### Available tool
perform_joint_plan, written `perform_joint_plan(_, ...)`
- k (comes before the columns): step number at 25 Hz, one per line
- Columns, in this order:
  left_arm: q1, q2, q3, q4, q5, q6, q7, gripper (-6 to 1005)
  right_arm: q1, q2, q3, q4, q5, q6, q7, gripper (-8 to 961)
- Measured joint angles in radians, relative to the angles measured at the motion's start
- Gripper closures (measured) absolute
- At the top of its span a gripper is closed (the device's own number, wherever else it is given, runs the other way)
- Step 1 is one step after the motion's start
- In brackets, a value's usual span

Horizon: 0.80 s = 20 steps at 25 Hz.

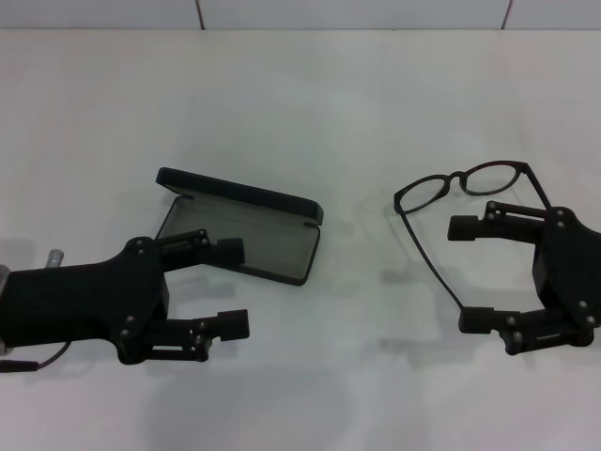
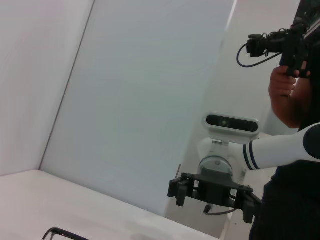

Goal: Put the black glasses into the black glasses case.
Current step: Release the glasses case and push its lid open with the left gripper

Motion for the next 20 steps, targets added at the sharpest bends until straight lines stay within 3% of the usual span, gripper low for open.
perform_joint_plan(14,0.000,0.005,-0.011,-0.001,0.000,0.001,-0.013,139,-0.001,0.000,-0.007,0.002,0.008,0.009,-0.002,69)
perform_joint_plan(20,-0.012,0.014,-0.056,0.019,-0.001,0.008,-0.078,139,0.001,0.000,-0.001,0.012,0.008,0.010,0.003,70)
